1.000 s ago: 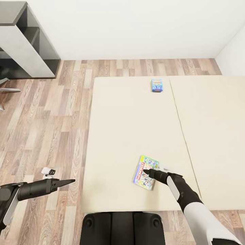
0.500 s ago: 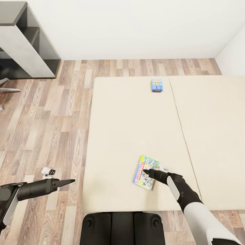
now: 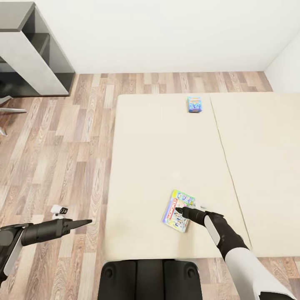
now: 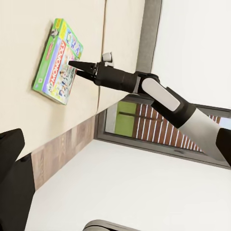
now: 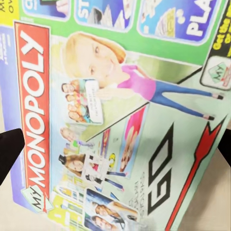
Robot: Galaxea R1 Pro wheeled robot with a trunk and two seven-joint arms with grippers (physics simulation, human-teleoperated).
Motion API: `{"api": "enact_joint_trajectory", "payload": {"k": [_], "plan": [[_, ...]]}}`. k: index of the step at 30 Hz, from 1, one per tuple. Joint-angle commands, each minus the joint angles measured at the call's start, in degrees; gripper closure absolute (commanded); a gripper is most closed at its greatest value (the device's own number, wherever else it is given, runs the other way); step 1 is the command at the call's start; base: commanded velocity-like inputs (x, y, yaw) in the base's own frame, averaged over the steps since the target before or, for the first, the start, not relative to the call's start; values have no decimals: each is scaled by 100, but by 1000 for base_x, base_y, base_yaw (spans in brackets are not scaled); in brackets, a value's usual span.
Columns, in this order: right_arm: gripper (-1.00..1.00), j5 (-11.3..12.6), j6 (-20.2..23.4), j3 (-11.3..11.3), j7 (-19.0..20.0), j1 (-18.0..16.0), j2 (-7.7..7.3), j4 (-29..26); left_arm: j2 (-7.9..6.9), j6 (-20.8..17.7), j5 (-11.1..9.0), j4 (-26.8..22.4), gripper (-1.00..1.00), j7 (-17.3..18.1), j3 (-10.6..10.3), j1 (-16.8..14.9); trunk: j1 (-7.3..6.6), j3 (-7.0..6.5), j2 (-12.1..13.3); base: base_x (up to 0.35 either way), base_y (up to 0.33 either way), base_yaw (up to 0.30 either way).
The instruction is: Put all the toys in the child's room - the three board games (two on the bed and one on the table), the two jigsaw puzzles on the table, and the tennis ball on the table - inside the toy box on the table in the child's room.
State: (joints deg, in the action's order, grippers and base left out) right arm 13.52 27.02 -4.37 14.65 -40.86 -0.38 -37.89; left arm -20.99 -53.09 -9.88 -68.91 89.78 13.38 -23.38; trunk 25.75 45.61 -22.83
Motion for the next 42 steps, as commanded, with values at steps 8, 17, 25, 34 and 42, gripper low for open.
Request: {"api": "enact_joint_trajectory", "payload": {"k": [8,17,25,34,42], "plan": [[-100,19,40,-20,20,-1,2,-8,-2,-61,1,0,-100,22,-2,-5,3,6,-9,0,113,0],[-100,19,40,-20,21,-1,2,-8,0,-61,2,0,-100,22,-2,-1,3,6,-9,0,107,0],[-100,19,40,-20,20,1,2,-8,-2,-61,4,0,-100,22,-2,-1,3,6,-9,0,163,0],[-100,19,40,-20,21,-1,2,-8,-2,-61,4,0,-100,22,-2,-2,3,6,-9,0,115,0],[-100,19,40,-20,20,-1,2,-6,0,-61,4,0,-100,22,-2,-5,3,6,-9,0,40,0]]}}
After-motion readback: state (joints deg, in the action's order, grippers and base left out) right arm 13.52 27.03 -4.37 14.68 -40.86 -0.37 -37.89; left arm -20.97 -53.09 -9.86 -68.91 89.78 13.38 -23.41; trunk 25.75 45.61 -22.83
